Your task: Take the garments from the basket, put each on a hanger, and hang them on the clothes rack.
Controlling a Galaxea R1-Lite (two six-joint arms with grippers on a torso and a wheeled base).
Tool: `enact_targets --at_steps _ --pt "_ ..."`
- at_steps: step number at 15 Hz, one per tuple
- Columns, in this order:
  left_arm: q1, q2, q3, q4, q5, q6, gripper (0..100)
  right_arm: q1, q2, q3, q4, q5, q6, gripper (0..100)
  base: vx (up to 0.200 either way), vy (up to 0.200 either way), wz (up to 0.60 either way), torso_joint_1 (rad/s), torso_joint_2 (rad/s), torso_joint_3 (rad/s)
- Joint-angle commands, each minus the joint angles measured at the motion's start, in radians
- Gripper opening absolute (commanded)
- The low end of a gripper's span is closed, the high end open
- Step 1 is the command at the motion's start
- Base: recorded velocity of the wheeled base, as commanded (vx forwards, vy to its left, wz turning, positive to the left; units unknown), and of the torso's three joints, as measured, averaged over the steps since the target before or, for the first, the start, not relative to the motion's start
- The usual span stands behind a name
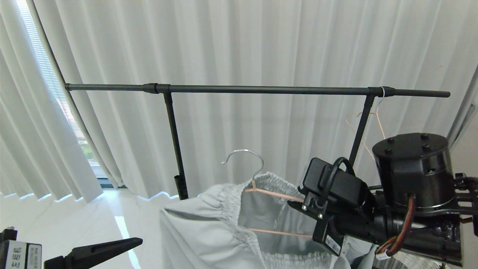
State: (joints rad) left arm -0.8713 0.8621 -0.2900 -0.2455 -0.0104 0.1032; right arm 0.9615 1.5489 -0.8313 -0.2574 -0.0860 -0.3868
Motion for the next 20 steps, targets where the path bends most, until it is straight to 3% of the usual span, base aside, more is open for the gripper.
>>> enact_targets --at_steps 1,3,5,8,10,12,14,19,20 --pt "0.002 0.035 -0.006 -0.001 0.0 -0.057 100 -0.015 0.025 -0.045 0.0 -0.012 0.014 0 0.0 0.0 0.0 0.0 0.0 0.0" --pt "0.002 0.109 -0.052 -0.001 0.001 -0.217 100 -0.01 0.094 -0.134 -0.002 -0.051 0.072 0 0.0 0.0 0.0 0.0 0.0 0.0" --pt "0.011 0.209 -0.15 -0.001 0.026 -0.364 100 -0.009 0.143 -0.196 0.0 -0.061 0.08 0 0.0 0.0 0.0 0.0 0.0 0.0" --pt "0.04 0.402 -0.308 -0.001 0.214 -0.514 100 -0.009 0.184 -0.253 0.0 -0.063 0.08 0 0.0 0.0 0.0 0.0 0.0 0.0" --pt "0.054 0.489 -0.347 -0.006 0.317 -0.524 100 -0.007 0.192 -0.258 0.0 -0.063 0.08 0 0.0 0.0 0.0 0.0 0.0 0.0" --pt "0.09 0.557 -0.357 -0.066 0.369 -0.525 100 -0.001 0.191 -0.256 0.0 -0.063 0.08 0 0.0 0.0 0.0 0.0 0.0 0.0" --pt "0.133 0.6 -0.357 -0.152 0.379 -0.524 100 0.013 0.189 -0.255 -0.002 -0.063 0.08 0 0.0 0.0 0.0 0.0 0.0 0.0" --pt "0.141 0.591 -0.305 -0.158 0.402 -0.516 100 0.016 0.189 -0.25 0.0 -0.063 0.082 0 0.0 0.0 0.0 0.0 0.0 0.0" --pt "0.141 0.591 -0.299 -0.158 0.418 -0.517 0 0.016 0.186 -0.249 0.0 -0.064 0.082 0 0.0 0.0 0.0 0.0 0.0 0.0"
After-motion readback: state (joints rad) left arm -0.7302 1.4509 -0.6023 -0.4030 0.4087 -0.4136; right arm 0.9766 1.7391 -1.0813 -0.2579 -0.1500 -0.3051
